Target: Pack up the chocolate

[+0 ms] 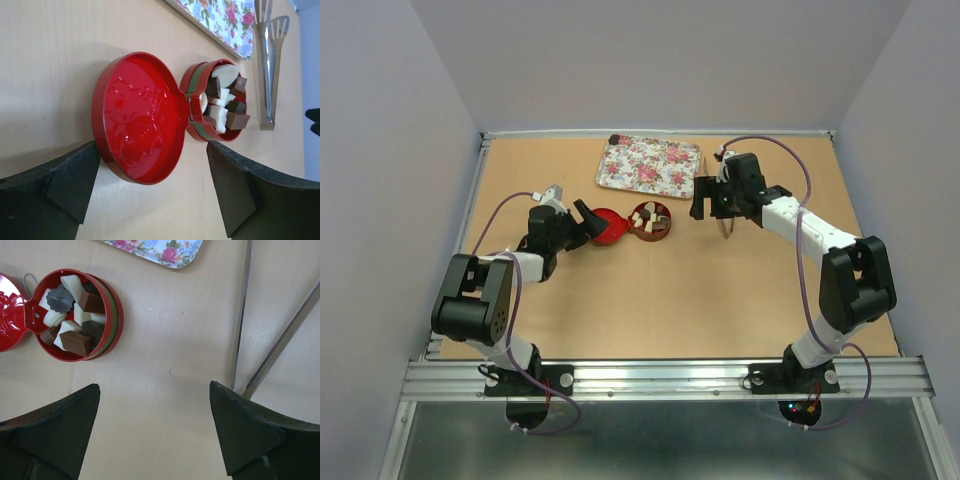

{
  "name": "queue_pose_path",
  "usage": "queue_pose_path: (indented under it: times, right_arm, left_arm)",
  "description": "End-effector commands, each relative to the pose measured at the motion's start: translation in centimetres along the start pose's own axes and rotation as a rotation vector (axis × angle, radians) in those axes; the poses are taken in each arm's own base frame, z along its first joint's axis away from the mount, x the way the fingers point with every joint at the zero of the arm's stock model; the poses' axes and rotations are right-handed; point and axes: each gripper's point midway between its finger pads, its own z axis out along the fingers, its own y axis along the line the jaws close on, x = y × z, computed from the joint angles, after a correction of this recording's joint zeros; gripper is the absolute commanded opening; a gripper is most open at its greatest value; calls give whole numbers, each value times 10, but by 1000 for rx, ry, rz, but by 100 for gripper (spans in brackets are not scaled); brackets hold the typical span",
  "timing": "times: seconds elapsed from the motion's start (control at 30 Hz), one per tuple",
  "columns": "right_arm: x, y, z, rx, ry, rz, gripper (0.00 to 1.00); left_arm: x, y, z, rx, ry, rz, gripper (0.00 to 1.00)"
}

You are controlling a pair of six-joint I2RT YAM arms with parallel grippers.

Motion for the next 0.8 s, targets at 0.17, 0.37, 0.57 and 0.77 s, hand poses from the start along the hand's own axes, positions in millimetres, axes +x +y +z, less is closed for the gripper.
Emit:
queue_pose_path:
  times: [0.17, 0.37, 0.57, 0.77]
  right_arm:
    - [-9, 4, 5, -14, -35, -5, 95]
    - [-9, 3, 5, -11, -35, -7, 95]
    - [-7, 2, 8, -11, -28, -6, 95]
    - [-6, 3, 9, -14, -22, -4, 95]
  left_arm:
    - [-7, -40, -3, 203, -20, 6, 99]
    - [-14, -51, -10, 239, -43, 23, 98]
    - [-23, -64, -12, 284, -54, 56, 98]
    - [-25, -73, -12, 315, -49, 86, 98]
